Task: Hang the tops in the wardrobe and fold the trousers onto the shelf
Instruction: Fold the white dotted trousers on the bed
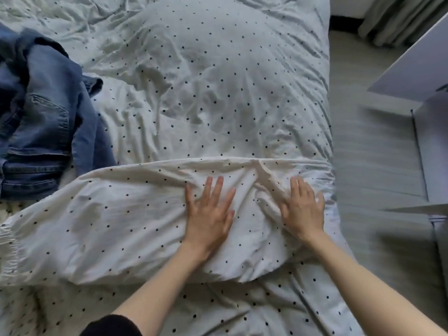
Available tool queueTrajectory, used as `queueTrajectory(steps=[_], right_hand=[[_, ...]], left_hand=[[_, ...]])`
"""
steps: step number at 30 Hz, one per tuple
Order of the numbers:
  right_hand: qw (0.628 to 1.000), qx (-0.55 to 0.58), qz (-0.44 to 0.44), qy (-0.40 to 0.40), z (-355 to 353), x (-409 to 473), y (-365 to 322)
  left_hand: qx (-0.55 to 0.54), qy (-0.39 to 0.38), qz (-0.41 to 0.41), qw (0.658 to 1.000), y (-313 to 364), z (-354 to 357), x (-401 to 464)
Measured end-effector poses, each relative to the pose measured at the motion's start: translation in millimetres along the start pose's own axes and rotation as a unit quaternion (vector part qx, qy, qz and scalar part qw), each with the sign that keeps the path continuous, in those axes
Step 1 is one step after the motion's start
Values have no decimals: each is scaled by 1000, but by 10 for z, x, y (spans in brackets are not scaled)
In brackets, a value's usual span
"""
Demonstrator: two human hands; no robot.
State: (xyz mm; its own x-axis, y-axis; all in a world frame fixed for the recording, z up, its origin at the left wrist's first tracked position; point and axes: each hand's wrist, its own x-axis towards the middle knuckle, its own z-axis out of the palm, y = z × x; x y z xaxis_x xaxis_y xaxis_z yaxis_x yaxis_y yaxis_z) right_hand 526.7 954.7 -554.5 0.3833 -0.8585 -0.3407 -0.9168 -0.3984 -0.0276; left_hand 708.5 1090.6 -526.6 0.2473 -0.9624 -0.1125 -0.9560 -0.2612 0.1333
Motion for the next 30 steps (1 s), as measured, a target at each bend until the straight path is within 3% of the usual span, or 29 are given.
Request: queueTrajectory(steps=[4, 7, 9, 13, 17, 20, 24, 27, 30], right_hand=[[999, -20, 5, -29, 254, -317, 542], [996, -18, -59, 63, 378, -502, 813], [997, 0, -12, 83, 363, -535, 1009], [994, -47, 96, -21, 260, -358, 1392], [990, -52, 125, 37, -43, 220, 1680], [980, 57, 165, 95, -261, 638, 1670], [937, 321, 127, 57, -336, 912, 1527], [925, 370, 75, 39, -165, 788, 1310], [940, 336, 36, 38, 108, 537, 1109]], left_hand=[[79, -109, 1, 991, 335, 382, 67], [103, -143, -17, 984, 457, 461, 38], [94, -139, -24, 986, 536, 448, 21], [91, -135, -13, 987, 598, 388, -9], [92, -157, -34, 983, 674, 305, 52], [83, -113, -17, 990, 655, 310, 102], [67, -105, -57, 991, 554, 304, 242], [60, -84, -76, 992, 442, 271, 388], [82, -69, -86, 990, 262, 168, 651]])
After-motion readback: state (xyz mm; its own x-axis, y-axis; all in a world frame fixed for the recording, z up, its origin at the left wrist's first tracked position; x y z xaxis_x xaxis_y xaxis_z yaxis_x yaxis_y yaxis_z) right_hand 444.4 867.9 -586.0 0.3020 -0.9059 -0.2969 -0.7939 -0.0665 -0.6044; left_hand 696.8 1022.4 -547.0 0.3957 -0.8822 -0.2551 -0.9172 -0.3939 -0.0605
